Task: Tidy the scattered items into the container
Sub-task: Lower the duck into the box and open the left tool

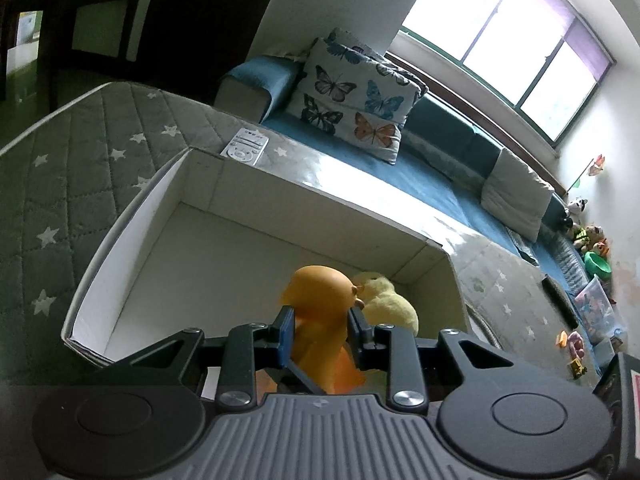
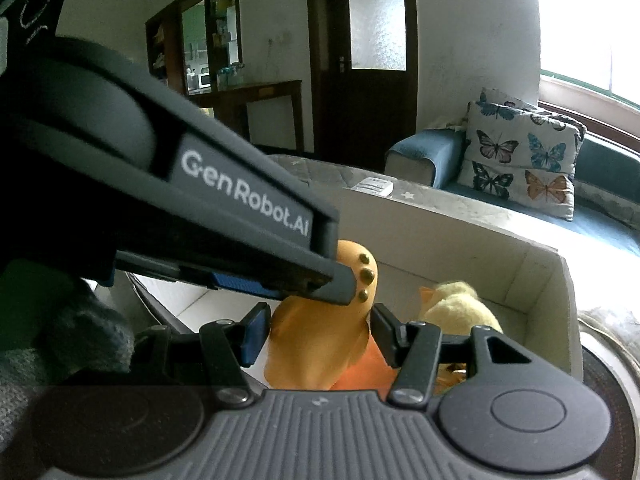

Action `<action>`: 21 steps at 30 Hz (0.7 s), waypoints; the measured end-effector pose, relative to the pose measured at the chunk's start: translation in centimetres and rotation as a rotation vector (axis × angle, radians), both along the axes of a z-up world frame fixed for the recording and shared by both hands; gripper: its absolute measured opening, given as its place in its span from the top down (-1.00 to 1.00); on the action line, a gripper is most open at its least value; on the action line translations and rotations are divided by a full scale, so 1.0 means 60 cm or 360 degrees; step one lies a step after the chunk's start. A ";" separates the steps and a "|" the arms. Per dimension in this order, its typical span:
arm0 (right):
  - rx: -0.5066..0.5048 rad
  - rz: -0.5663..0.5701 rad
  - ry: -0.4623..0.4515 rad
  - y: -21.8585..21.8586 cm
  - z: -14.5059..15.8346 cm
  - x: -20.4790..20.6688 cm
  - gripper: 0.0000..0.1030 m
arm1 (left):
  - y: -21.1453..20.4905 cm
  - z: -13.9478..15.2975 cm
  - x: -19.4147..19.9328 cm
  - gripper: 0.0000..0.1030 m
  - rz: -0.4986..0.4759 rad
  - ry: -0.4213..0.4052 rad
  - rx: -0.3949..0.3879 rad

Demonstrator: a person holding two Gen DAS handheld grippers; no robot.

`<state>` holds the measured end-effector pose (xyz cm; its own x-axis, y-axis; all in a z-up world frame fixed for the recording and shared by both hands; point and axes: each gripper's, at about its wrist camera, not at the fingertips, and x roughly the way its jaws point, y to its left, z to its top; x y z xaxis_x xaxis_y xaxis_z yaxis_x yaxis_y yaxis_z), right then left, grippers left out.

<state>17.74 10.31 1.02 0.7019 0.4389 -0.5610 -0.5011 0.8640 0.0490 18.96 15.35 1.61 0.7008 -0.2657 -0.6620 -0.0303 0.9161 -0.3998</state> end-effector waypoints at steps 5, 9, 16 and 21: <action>0.0004 0.0002 -0.0014 0.005 0.003 -0.008 -0.17 | 0.004 0.002 -0.001 0.41 0.0013 -0.0001 -0.0004; 0.0005 -0.0005 -0.0025 0.004 0.006 -0.011 -0.41 | 0.008 0.006 -0.007 0.41 0.0022 -0.0011 -0.0009; 0.0010 -0.0014 -0.0064 -0.005 0.019 -0.041 -0.65 | -0.003 0.017 -0.029 0.38 0.0003 -0.0034 0.0012; -0.0008 -0.0037 -0.0119 -0.019 0.031 -0.061 -0.89 | -0.018 0.028 -0.049 0.37 -0.0020 -0.0053 0.0034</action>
